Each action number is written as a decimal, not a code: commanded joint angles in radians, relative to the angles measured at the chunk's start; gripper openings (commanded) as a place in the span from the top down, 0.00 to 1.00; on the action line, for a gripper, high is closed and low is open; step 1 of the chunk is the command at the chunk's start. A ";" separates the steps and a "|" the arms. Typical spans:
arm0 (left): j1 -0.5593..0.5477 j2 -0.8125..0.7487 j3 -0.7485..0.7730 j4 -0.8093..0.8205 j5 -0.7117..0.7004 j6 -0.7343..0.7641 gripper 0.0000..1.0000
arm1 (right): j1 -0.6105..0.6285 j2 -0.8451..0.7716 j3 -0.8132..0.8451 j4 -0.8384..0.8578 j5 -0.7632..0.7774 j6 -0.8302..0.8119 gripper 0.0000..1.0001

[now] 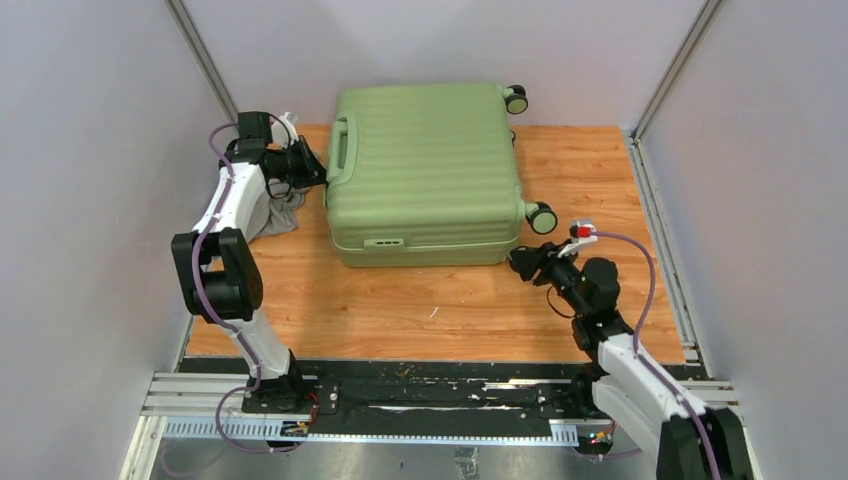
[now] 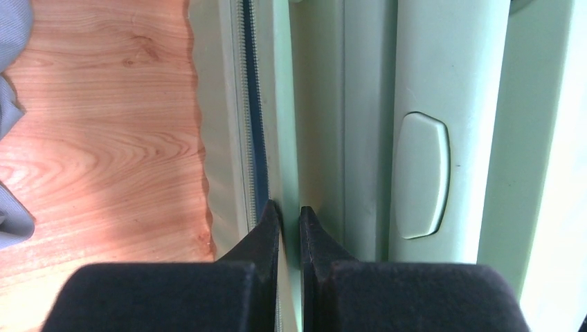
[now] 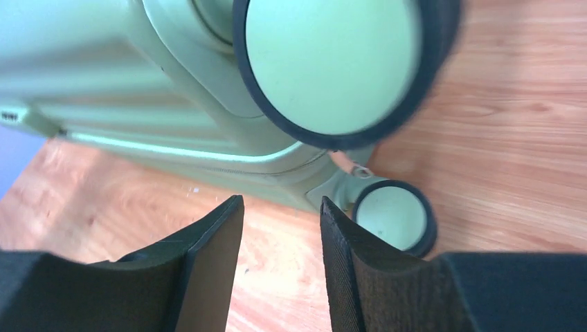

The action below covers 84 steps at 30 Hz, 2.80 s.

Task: Pack the luggage
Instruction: Zip the luggage at the center of the board.

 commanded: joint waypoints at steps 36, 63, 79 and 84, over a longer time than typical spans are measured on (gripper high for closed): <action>0.044 0.004 0.139 -0.022 0.099 0.015 1.00 | -0.108 0.338 0.001 0.269 -0.251 0.136 0.53; 0.059 0.071 0.232 -0.073 0.111 0.044 1.00 | -0.108 0.800 0.306 0.623 -0.770 0.024 0.28; 0.059 0.078 0.236 -0.075 0.114 0.044 1.00 | -0.117 0.909 0.275 0.938 -0.789 0.223 0.84; 0.059 0.071 0.225 -0.075 0.123 0.048 1.00 | -0.118 0.901 0.274 0.937 -0.781 0.248 1.00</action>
